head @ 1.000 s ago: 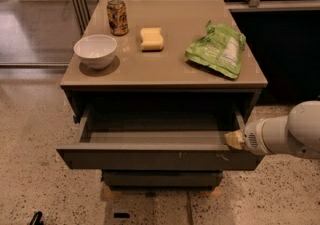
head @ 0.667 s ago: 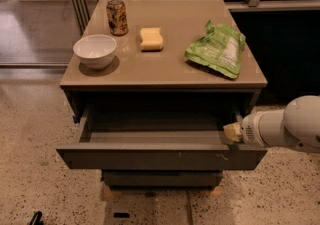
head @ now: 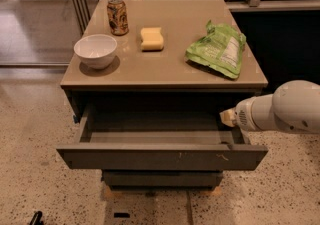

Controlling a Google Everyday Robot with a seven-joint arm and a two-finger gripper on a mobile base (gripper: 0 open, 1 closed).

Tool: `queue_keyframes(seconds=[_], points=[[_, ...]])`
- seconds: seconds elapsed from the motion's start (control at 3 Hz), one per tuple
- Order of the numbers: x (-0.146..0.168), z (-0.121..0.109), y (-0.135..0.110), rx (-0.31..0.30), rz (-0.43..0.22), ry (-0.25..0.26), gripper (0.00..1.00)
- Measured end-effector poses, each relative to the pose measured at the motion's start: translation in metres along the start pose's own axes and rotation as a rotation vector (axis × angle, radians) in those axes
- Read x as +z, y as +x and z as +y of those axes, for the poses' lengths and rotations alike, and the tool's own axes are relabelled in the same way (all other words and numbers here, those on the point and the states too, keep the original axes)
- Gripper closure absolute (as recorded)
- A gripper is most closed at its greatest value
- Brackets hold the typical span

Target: Open top drawer

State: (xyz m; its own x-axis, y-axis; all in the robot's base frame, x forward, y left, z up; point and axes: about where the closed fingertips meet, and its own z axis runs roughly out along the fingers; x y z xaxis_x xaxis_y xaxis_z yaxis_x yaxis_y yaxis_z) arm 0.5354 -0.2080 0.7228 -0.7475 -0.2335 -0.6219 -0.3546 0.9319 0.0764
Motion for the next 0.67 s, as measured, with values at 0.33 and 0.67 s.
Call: queue_keyframes(seconds=[0.33, 0.67], points=[[0.031, -0.006, 0.007, 0.052, 0.097, -0.025, 1.00], [0.057, -0.007, 0.030, 0.109, 0.175, -0.081, 1.00]])
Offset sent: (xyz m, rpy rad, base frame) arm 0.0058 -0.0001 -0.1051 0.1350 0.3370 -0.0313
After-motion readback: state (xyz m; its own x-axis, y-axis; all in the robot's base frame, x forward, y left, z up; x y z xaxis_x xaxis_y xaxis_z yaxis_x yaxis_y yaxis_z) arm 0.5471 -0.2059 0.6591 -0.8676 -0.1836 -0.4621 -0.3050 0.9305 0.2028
